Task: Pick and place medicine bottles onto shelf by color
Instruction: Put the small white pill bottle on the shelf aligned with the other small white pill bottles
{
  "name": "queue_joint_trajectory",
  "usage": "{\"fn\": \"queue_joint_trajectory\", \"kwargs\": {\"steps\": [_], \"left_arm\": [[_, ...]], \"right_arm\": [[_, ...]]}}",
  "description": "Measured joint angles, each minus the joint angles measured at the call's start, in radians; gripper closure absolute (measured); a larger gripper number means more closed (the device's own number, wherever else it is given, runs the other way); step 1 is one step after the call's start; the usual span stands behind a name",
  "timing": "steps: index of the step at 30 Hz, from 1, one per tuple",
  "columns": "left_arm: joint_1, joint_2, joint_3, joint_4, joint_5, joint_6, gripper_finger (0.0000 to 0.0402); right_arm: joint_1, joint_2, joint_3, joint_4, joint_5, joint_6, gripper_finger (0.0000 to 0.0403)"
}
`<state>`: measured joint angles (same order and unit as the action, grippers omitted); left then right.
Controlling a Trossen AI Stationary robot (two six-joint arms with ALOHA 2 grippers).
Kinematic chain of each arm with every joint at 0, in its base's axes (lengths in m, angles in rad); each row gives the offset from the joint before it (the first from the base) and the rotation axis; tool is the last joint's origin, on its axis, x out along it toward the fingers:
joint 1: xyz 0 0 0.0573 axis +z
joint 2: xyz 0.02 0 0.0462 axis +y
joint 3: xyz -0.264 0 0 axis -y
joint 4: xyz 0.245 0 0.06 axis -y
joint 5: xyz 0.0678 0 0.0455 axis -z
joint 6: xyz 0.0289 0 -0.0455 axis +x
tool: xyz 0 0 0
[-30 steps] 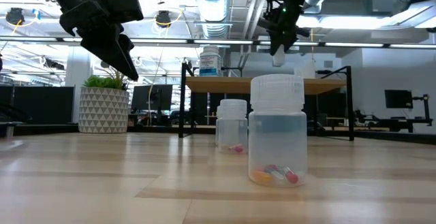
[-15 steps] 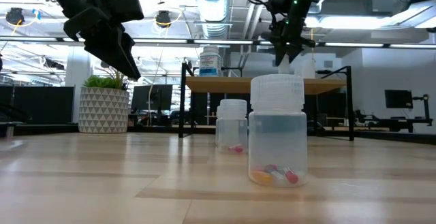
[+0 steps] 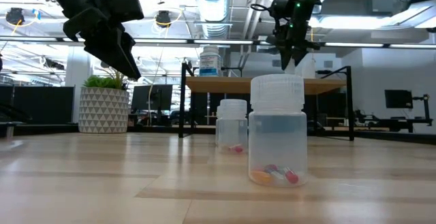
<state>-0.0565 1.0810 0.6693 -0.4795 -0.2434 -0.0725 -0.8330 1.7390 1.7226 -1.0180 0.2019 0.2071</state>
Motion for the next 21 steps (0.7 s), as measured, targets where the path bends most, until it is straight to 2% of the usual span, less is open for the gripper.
{"fn": "queue_joint_trajectory", "kwargs": {"steps": [6, 15, 21], "left_arm": [[0.0, 0.0, 0.0, 0.0, 0.0, -0.001, 0.0191], [0.0, 0.0, 0.0, 0.0, 0.001, -0.002, 0.0191], [0.0, 0.0, 0.0, 0.0, 0.001, -0.002, 0.0191]], "right_arm": [[0.001, 0.0, 0.0, -0.012, -0.008, -0.004, 0.0253], [-0.001, 0.0, 0.0, -0.05, 0.005, 0.075, 0.0257], [0.008, 0.001, -0.076, -0.019, 0.006, 0.059, 0.0248]]}}
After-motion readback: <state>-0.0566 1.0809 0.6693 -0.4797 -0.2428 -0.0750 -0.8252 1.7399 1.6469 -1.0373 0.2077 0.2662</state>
